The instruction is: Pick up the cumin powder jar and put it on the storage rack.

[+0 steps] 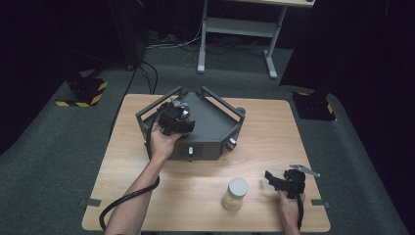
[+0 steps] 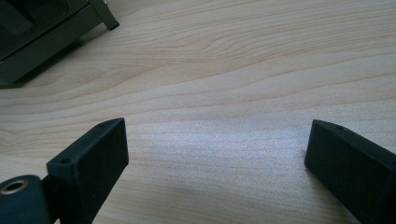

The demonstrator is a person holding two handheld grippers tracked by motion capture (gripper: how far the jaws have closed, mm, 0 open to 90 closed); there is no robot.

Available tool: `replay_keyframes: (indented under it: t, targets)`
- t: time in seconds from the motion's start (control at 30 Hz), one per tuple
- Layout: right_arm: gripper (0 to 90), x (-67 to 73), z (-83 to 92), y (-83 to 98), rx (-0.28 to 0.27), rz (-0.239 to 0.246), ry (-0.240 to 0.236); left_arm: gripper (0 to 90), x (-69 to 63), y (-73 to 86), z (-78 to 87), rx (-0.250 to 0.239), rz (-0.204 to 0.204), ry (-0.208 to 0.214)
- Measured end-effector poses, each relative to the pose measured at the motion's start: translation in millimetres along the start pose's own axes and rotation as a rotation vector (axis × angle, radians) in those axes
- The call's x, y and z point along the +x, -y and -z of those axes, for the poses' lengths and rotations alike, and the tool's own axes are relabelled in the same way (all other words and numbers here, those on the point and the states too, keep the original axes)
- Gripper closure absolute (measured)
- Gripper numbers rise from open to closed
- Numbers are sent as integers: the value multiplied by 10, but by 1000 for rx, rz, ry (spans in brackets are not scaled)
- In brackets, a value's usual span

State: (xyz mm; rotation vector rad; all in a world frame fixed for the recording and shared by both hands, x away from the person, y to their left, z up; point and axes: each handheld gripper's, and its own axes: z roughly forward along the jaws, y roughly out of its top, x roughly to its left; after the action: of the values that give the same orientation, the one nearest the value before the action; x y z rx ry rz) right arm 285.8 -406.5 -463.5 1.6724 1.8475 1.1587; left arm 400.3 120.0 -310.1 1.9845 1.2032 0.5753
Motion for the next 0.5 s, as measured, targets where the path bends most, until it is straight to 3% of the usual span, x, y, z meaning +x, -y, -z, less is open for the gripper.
replay_keyframes:
  t: [0.5]
  targets:
    - [55, 10, -1, -1, 1, 2, 4, 316, -5, 48, -100, 12, -9, -12]
